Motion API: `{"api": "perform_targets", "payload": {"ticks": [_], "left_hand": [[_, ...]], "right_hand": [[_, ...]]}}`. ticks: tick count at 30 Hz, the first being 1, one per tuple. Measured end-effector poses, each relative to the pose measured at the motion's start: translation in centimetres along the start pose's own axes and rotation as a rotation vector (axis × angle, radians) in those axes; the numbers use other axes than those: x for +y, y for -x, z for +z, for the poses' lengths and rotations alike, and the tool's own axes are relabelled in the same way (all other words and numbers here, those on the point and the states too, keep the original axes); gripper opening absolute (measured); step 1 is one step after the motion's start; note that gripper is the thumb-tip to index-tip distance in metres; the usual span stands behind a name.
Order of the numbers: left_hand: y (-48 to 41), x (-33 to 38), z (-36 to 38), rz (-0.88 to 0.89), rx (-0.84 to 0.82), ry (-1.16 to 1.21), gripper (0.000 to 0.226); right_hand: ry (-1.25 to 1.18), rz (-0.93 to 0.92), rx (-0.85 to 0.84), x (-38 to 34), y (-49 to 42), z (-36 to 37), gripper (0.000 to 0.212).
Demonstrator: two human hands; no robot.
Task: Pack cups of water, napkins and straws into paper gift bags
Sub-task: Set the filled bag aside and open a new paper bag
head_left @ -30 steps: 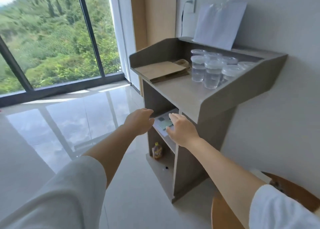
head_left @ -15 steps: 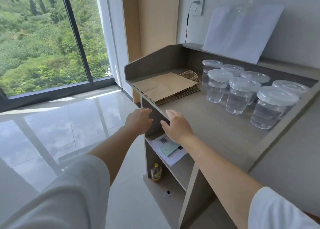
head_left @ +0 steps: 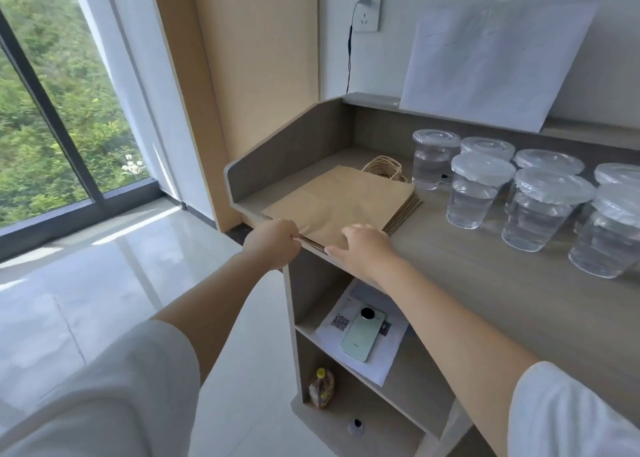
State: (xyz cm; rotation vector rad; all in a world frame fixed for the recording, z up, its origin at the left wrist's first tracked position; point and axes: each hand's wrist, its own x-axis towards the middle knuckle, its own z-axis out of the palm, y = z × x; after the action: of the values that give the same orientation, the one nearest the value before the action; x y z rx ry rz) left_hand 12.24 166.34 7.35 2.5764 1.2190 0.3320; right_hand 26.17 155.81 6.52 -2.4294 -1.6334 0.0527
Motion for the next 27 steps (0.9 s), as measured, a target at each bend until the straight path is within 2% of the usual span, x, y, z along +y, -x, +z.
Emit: {"api": "perform_targets", "payload": {"ticks": [4, 7, 9, 12, 15, 17, 19, 21, 23, 25, 27], "left_hand": [[-1.6, -0.8, 0.5, 0.066, 0.041, 0.099, 0.013], [-2.1, -0.8, 1.2, 0.096, 0.071, 0.14, 0.018], [-2.5, -0.7, 1.6, 0.067, 0.056, 0.232, 0.03], [-2.7, -0.1, 1.3, -0.059, 0.081, 0.534, 0.052], [-3.3, 1.1, -0.2, -0.195, 0.077, 0.869, 0.054], [-3.8, 2.0, -0.9, -0.27, -0.059, 1.099, 0.046], [-3.8, 2.6, -1.2, -0.29, -0.199, 1.235, 0.036], [-3.1, 3.5, -1.2, -0.244, -0.249, 1.286, 0.029], [-1.7, 4.4, -1.1, -0.155, -0.216, 1.298, 0.024], [0.1, 5.4, -0.8, -0.051, -0.151, 1.279, 0.021], [2.0, 6.4, -0.4, 0.053, -0.095, 1.217, 0.024]], "right_hand": [[0.012, -0.051, 0.032, 0.1, -0.5, -0.3, 0.048], [0.065, -0.12, 0.15, -0.2, -0.6, -0.4, 0.042], [0.09, -0.135, 0.215, -0.5, -0.6, -0.5, 0.038], [0.12, -0.152, 0.338, -0.5, -0.1, -0.3, 0.028], [0.175, -0.157, 0.55, 0.3, 1.2, 0.0, 0.027], [0.243, -0.2, 0.608, 1.0, 2.2, 0.7, 0.023], [0.253, -0.271, 0.542, 1.5, 3.3, 1.4, 0.027], [0.018, -0.186, 0.447, 1.4, 4.4, 1.1, 0.039], [-0.35, 0.033, 0.358, 1.0, 5.1, -0.2, 0.044], [-0.624, 0.217, 0.413, 0.3, 5.5, -2.0, 0.046], [-0.925, 0.319, 0.439, -0.8, 5.8, -4.1, 0.052]]}}
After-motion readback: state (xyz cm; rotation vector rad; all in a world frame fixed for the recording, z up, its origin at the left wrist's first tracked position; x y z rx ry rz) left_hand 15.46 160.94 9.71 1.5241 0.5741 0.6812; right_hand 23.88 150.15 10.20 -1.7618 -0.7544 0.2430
